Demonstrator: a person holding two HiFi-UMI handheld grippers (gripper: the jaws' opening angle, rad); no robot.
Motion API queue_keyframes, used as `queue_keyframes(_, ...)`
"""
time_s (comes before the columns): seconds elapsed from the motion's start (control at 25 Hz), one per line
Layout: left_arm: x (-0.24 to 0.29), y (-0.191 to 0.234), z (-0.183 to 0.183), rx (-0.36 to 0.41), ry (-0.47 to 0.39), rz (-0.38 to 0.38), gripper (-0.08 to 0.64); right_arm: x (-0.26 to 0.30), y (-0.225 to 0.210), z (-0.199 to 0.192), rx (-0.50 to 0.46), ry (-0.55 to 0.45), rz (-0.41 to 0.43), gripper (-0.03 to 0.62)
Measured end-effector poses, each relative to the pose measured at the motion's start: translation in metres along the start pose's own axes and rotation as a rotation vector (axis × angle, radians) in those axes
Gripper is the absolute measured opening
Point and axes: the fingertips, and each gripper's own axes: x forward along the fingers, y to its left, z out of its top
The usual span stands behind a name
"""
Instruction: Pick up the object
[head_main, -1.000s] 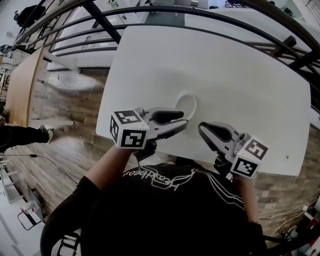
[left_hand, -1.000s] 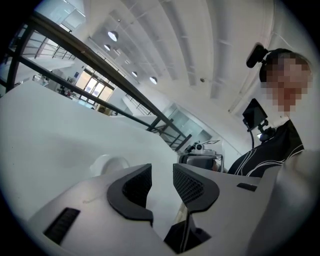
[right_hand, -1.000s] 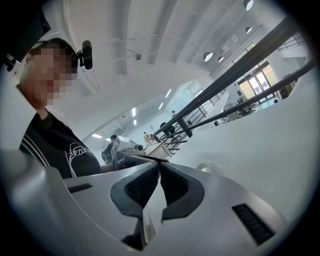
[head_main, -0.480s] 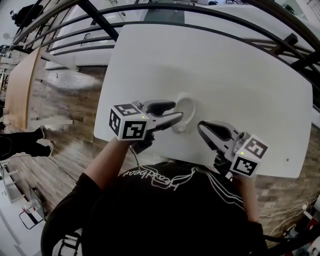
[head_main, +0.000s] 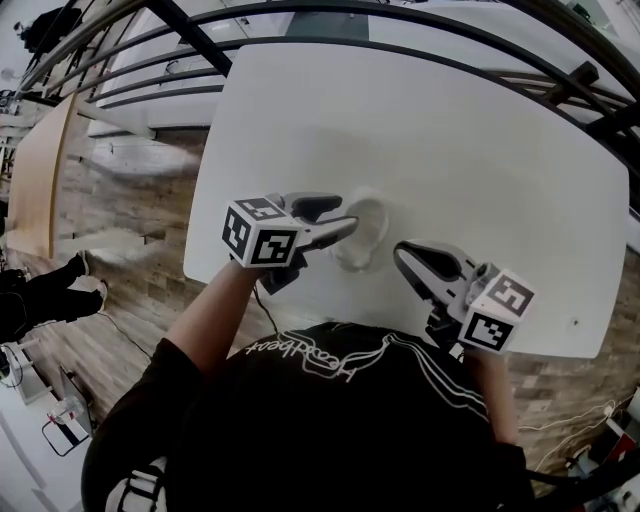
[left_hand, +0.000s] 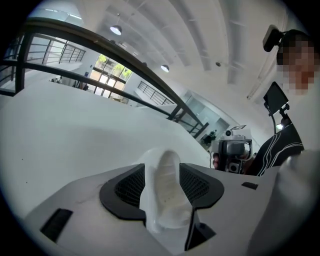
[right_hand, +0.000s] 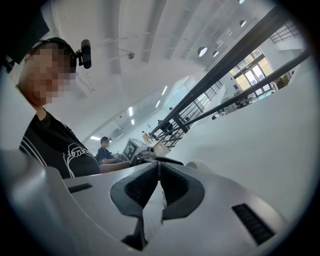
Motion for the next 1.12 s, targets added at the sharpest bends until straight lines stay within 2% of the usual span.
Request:
queue_keyframes(0.48,0.018,0.009,-0.02,-0.022,0.068,-0.037,0.207,-0.001,-0.008,-0.006,0.026,0.003,-0.015,0.022)
queue_keyframes(0.76,0.027,0.003,-0.03,-0.008,0.114,-0.055,0.207,-0.001,-0.01,-0.008,0.031,-0.001,-0.021,0.023)
queue_keyframes(1.12,0.034,-0.002,-0.034,-0.018,0.133,-0.074,0.206,-0.003,-0.012,-0.009,0.039,-0.004,-0.03,0.023)
